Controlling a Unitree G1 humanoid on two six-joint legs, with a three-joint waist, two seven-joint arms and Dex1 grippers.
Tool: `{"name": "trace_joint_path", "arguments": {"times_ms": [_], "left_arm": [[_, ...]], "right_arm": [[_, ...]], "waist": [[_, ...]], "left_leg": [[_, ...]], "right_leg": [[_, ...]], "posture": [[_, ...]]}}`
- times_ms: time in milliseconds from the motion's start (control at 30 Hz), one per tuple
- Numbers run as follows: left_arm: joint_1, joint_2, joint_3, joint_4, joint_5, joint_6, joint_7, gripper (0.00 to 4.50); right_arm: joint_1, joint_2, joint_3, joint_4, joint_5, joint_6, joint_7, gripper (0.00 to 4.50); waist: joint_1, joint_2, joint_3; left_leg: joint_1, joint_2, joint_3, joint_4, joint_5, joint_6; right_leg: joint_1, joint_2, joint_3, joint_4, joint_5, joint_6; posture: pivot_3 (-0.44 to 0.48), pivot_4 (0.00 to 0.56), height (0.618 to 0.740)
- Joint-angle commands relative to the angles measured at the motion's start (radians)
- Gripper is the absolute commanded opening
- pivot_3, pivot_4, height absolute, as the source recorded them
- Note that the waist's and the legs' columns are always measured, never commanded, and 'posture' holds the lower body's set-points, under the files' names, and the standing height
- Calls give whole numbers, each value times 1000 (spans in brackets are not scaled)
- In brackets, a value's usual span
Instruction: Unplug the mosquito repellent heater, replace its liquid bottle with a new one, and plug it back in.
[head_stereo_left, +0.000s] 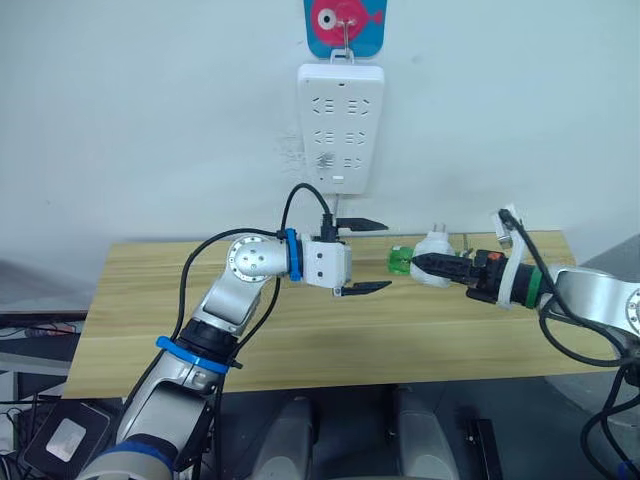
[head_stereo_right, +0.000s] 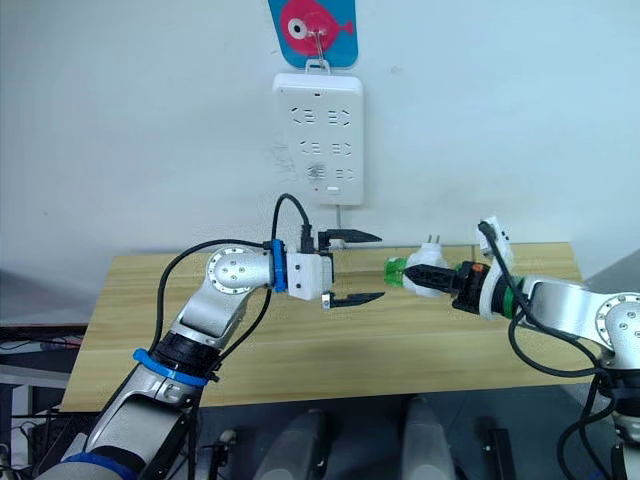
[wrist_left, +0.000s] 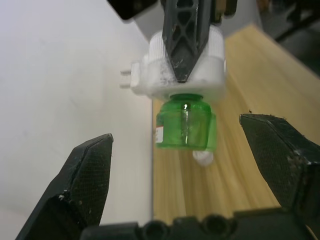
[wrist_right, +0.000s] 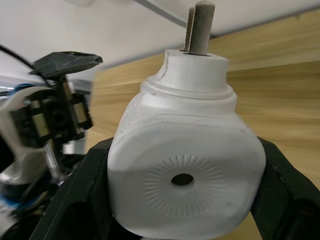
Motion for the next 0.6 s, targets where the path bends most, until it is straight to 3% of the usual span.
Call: {"name": "trace_joint_path", "arguments": {"times_ms": [33, 200, 367, 467, 600], "left_arm": [[18, -18, -42, -87, 95, 53, 74, 4500], [34, -47, -84, -146, 222, 157, 160, 4500], [38, -67, -96, -189, 261, 231, 189, 4500], [50, -62, -107, -208, 272, 256, 178, 3954], [52, -57, -111, -216, 274, 265, 173, 2738]], "right_arm": [[-19, 7, 9, -85, 39, -43, -65, 3079], [-24, 6, 38, -132, 65, -65, -117, 3079], [-24, 4, 51, -146, 69, -75, -127, 3079], [-25, 8, 57, -147, 69, -77, -125, 3079], [-29, 7, 62, -142, 69, -77, -123, 3079]], "waist": [[0, 0, 0], [1, 0, 0], [1, 0, 0], [1, 0, 0], [1, 0, 0]], "left_leg": [[0, 0, 0, 0, 0, 0], [0, 0, 0, 0, 0, 0], [0, 0, 0, 0, 0, 0], [0, 0, 0, 0, 0, 0], [0, 0, 0, 0, 0, 0]], "right_leg": [[0, 0, 0, 0, 0, 0], [0, 0, 0, 0, 0, 0], [0, 0, 0, 0, 0, 0], [0, 0, 0, 0, 0, 0], [0, 0, 0, 0, 0, 0]], "posture": [[-3, 264, 740], [-6, 264, 740], [-2, 268, 740], [-2, 268, 740], [6, 268, 740]]}}
